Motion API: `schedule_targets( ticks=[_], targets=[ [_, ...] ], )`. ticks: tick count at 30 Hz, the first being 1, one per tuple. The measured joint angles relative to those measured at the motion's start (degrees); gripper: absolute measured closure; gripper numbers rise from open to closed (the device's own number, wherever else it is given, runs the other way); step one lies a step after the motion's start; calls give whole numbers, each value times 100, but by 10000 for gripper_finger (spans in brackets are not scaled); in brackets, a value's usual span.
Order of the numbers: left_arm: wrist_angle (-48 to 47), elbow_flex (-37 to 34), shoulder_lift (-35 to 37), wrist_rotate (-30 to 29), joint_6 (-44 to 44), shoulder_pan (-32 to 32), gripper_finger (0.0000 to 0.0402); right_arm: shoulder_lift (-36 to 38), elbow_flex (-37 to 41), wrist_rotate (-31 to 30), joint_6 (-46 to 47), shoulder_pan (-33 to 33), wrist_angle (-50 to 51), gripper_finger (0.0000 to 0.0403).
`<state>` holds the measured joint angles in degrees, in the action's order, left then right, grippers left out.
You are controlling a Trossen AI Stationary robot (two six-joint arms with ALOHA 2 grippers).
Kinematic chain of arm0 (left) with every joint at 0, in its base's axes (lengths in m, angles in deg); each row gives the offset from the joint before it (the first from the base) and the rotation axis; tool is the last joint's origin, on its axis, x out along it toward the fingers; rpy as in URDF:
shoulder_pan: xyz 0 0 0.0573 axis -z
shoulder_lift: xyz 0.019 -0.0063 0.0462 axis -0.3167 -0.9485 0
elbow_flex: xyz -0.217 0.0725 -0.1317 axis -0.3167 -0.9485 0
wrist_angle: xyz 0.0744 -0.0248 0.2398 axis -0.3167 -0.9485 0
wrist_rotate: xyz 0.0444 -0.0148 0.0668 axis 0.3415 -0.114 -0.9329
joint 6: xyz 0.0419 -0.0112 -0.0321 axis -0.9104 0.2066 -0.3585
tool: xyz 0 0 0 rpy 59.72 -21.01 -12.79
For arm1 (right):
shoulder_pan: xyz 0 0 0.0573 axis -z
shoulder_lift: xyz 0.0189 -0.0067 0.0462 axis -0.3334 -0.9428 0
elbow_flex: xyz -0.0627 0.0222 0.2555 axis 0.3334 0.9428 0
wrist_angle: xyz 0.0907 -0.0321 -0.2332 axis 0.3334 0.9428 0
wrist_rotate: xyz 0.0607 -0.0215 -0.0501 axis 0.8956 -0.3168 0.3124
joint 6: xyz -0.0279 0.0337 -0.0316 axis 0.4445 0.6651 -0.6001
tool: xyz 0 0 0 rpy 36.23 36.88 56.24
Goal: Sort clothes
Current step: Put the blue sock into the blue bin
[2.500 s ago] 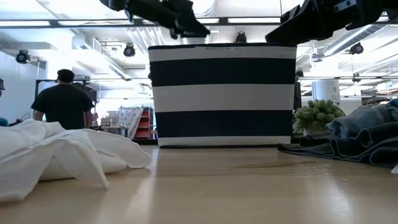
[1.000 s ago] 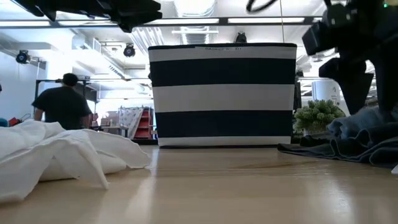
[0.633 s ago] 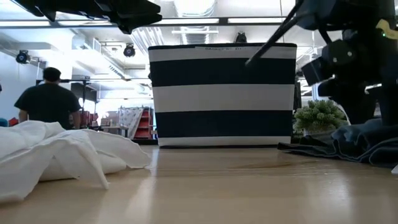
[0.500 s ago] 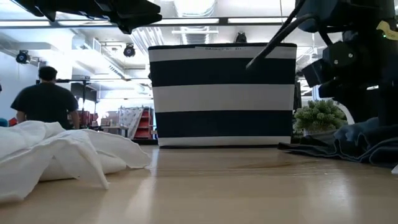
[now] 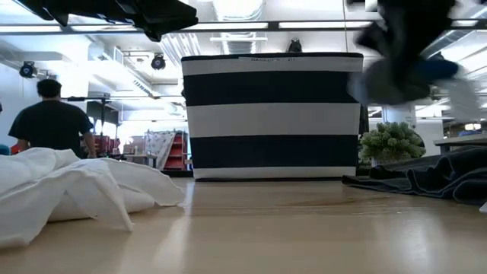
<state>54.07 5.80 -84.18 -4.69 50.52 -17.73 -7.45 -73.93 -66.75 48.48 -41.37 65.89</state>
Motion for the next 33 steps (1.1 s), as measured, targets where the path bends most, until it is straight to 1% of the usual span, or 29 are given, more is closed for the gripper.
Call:
schedule_targets(
  ticks=[3, 5, 9, 12, 15, 17, 19, 22, 25, 28, 30, 33],
  targets=[
    [0, 0, 0, 1, -1, 0, 247, 6, -496, -1330, -566, 15, -91, 361],
    [1, 0, 0, 1, 0, 0, 247, 14, -801, -1794, -1056, 78, -188, 366],
    [4, 0, 0, 3, 1, 0, 245, 15, -1295, -2066, -2081, 369, -553, 389],
    [4, 0, 0, 3, -1, 0, 245, 31, -1634, -2148, -2715, 759, -881, 391],
    [6, 0, 0, 3, -1, 0, 248, 32, -1950, -2127, -3204, 1242, -1156, 391],
    [8, 0, 0, 3, 0, 0, 248, 32, -2157, -1977, -3559, 1612, -1289, 390],
    [7, 0, 0, 3, -1, 0, 247, 32, -2341, -1695, -3883, 2010, -1416, 387],
    [11, 0, 0, 3, -1, 0, 247, 32, -2627, -1060, -4160, 2636, -1546, 384],
    [11, 0, 0, 3, -1, 0, 249, -13, -2912, -564, -4165, 3248, -1586, 383],
    [11, 0, 0, 3, -1, -1, 254, -117, -3139, -322, -3800, 3770, -1571, 375],
    [10, 0, 0, 3, -1, -2, 257, -219, -3282, -309, -3610, 3986, -1608, 360],
    [9, 0, 0, 3, 7, -2, 261, -327, -3378, -226, -3430, 4238, -1576, 322]
  ],
)
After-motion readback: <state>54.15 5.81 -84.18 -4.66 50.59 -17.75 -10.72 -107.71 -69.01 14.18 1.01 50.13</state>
